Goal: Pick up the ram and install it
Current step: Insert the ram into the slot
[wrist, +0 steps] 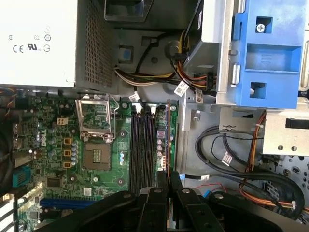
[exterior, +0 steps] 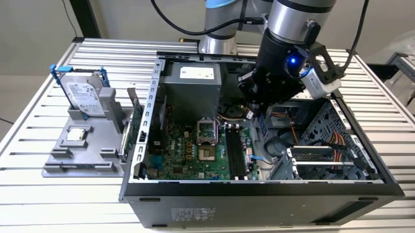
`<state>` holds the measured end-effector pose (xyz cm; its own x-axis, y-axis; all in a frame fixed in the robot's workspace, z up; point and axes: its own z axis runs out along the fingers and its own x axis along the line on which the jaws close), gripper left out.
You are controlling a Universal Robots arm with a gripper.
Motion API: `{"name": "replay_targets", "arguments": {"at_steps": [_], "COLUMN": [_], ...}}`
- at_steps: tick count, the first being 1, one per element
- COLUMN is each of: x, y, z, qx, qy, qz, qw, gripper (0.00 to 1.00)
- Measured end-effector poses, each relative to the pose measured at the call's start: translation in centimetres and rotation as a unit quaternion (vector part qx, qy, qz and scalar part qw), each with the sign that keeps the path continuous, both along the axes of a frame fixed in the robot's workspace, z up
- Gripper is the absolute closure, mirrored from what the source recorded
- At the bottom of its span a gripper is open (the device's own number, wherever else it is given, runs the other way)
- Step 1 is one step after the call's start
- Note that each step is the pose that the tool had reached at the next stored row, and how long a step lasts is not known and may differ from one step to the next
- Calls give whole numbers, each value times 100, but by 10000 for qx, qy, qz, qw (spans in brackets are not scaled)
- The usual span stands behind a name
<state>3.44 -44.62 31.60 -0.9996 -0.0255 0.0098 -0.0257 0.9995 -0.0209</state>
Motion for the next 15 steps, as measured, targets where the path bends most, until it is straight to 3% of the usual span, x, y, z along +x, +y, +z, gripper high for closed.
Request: {"name": "replay_targets", "arguments": {"at_steps": [11, 15], "x": [2, 2], "y": [-2, -10], "z": [-39, -41], "qx": [14, 100], "qy": [9, 14], "qz": [-163, -198], "qw": [9999, 9998], "gripper": [100, 100]}}
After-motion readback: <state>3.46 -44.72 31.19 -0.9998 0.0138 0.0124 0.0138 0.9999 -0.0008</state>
